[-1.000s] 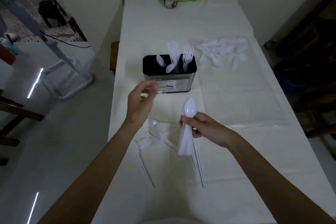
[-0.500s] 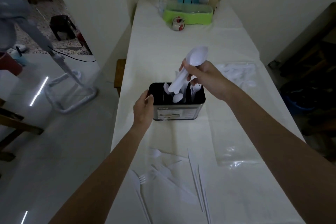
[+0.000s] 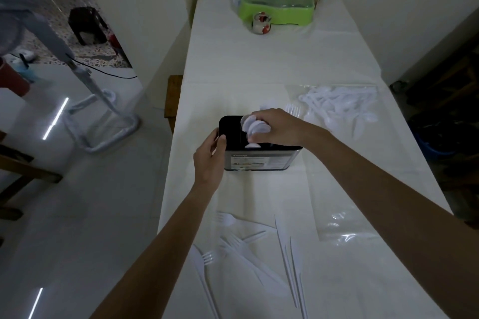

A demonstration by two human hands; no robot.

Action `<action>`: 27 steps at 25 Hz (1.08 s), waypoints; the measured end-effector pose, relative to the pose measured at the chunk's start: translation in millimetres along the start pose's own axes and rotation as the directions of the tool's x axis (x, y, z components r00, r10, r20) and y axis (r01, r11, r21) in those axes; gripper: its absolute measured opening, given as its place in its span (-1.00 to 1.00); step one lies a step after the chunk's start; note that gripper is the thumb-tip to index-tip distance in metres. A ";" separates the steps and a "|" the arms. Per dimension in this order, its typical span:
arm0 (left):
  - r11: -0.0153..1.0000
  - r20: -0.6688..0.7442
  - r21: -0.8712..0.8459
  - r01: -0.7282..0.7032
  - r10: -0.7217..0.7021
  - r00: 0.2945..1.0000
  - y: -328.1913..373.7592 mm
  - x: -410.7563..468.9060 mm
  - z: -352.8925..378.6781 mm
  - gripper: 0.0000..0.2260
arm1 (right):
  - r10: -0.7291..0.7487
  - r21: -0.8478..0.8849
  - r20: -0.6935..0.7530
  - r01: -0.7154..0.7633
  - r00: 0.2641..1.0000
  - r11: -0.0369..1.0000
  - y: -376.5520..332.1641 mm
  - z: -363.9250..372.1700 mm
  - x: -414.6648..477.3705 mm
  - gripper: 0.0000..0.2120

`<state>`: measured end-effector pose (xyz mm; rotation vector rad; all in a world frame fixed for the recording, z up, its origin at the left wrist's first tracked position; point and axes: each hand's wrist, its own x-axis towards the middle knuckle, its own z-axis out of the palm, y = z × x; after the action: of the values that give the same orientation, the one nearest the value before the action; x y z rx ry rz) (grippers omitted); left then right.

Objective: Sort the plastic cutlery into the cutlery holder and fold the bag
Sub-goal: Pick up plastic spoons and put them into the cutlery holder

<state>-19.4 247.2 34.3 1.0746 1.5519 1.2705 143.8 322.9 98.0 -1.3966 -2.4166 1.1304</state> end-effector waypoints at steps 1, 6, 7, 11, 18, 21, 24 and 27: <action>1.000 0.002 0.000 0.005 -0.005 1.000 -0.9 0.3 -0.3 -0.74 | 0.002 0.000 -0.008 -0.002 1.000 1.000 -1.7 1.2 -1.0 -0.87; 1.000 0.019 -0.004 -0.015 0.015 1.000 -0.9 -0.6 -3.3 -0.77 | -0.005 0.051 -0.034 0.007 0.999 0.999 -7.2 -0.7 -10.2 -0.88; 1.000 0.021 -0.008 -0.015 0.016 1.000 0.3 -1.0 -3.2 -0.78 | -0.017 0.052 -0.020 0.018 1.000 0.998 -10.2 -1.7 -13.9 -0.86; 1.000 0.016 -0.009 -0.009 0.009 1.000 -0.1 -0.9 -3.6 -0.81 | -0.020 -0.048 0.060 0.023 0.998 0.999 -7.3 3.8 -16.5 -0.69; 1.000 0.026 -0.025 0.012 -0.011 1.000 -3.5 1.5 -4.5 -0.75 | -0.076 -0.087 0.051 0.080 0.996 0.993 -4.6 9.5 -15.9 -0.48; 1.000 0.024 -0.030 -0.003 0.003 1.000 -4.2 0.3 -4.4 -0.75 | -0.115 -0.157 -0.002 0.113 0.993 0.981 -4.3 10.8 -13.7 -0.52; 0.999 0.019 -0.034 -0.002 0.003 1.000 -4.0 -0.2 -4.3 -0.74 | -0.131 -0.177 -0.135 0.106 0.982 0.979 -4.6 10.1 -10.4 -0.70; 1.000 0.022 -0.030 -0.001 0.001 1.000 -3.3 0.2 -4.9 -0.74 | -0.099 -0.132 -0.299 0.062 0.949 0.989 -7.2 10.4 -3.5 -0.82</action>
<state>-24.5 245.7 31.7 1.0669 1.5114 1.2750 136.1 312.5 96.2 -1.3744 -2.3256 0.6985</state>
